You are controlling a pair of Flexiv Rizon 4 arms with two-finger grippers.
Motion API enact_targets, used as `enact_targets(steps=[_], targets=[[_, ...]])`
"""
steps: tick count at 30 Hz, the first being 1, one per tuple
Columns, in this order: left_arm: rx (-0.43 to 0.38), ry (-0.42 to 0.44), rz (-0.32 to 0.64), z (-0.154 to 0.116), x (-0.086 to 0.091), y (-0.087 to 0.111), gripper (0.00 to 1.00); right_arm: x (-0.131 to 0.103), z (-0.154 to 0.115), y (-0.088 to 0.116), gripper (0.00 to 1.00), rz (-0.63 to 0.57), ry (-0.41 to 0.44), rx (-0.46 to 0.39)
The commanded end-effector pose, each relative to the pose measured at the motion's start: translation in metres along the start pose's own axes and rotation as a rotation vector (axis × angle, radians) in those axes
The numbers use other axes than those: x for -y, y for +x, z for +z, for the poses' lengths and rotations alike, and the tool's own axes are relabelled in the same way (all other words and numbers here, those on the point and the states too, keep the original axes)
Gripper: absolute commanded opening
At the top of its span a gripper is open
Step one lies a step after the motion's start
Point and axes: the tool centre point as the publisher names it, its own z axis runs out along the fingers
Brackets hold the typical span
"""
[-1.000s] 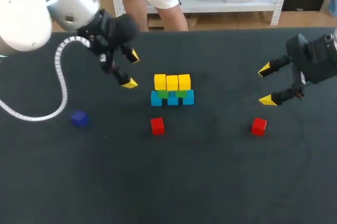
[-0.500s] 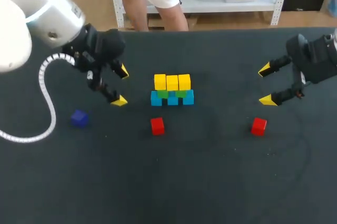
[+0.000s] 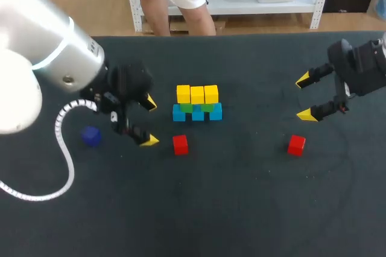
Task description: Place the blue cubes, place green cubes on the blue cubes, place the yellow cubes on the green cubes, then place the red cubes on the yellow cubes, and place purple cube on the red cubes.
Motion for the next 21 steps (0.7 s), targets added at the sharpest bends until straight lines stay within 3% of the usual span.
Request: enact_targets(steps=[1, 21], targets=[[0.007, -0.040, 0.011, 0.007, 0.009, -0.004, 1.00, 0.000, 0.001, 0.000, 1.00, -0.001, 0.000, 0.003], [0.013, 0.012, 0.036, 0.054, 0.010, -0.017, 1.00, 0.000, 0.001, 0.000, 1.00, -0.001, 0.000, 0.003]])
